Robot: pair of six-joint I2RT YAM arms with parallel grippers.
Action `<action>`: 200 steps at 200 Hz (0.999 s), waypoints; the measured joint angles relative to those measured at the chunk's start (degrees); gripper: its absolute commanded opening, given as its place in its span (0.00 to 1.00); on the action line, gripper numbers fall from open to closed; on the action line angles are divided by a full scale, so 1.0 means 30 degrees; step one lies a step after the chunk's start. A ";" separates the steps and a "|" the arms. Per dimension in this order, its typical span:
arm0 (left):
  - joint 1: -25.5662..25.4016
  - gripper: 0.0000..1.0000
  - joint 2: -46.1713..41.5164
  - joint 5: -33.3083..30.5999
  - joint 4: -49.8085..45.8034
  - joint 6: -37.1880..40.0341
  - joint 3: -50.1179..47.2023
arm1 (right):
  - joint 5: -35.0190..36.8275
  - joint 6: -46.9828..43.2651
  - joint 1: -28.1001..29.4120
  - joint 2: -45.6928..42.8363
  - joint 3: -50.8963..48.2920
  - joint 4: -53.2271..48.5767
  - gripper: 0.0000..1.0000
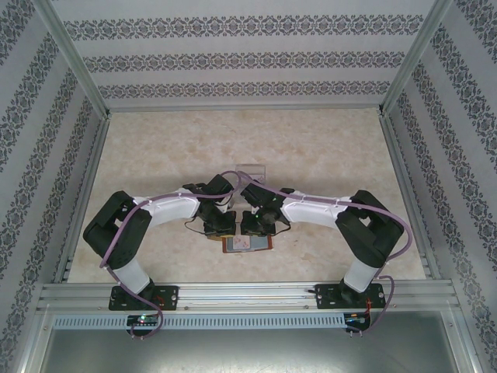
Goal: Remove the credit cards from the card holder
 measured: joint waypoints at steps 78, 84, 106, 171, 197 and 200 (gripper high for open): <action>0.0000 0.05 0.0036 -0.0058 -0.0138 0.0080 0.0073 | -0.0503 0.0474 -0.0277 -0.0291 -0.0576 0.0852 0.13; 0.0000 0.05 0.0036 -0.0066 -0.0138 0.0080 0.0073 | -0.0532 0.0488 -0.0321 -0.0313 -0.0583 0.0860 0.12; 0.0000 0.05 0.0036 -0.0073 -0.0138 0.0080 0.0073 | -0.0627 0.0561 -0.0357 -0.0517 -0.0714 0.0954 0.09; 0.0000 0.05 0.0029 -0.0109 -0.0138 0.0080 0.0073 | -0.0554 0.0393 -0.0364 -0.1027 -0.0794 0.0969 0.06; 0.0000 0.05 0.0015 -0.0117 -0.0146 0.0080 0.0073 | -0.0401 0.0240 -0.0481 -0.1180 -0.0794 0.0780 0.06; 0.0000 0.05 0.0015 -0.0117 -0.0146 0.0080 0.0073 | -0.0379 0.0219 -0.0481 -0.1202 -0.0794 0.0750 0.06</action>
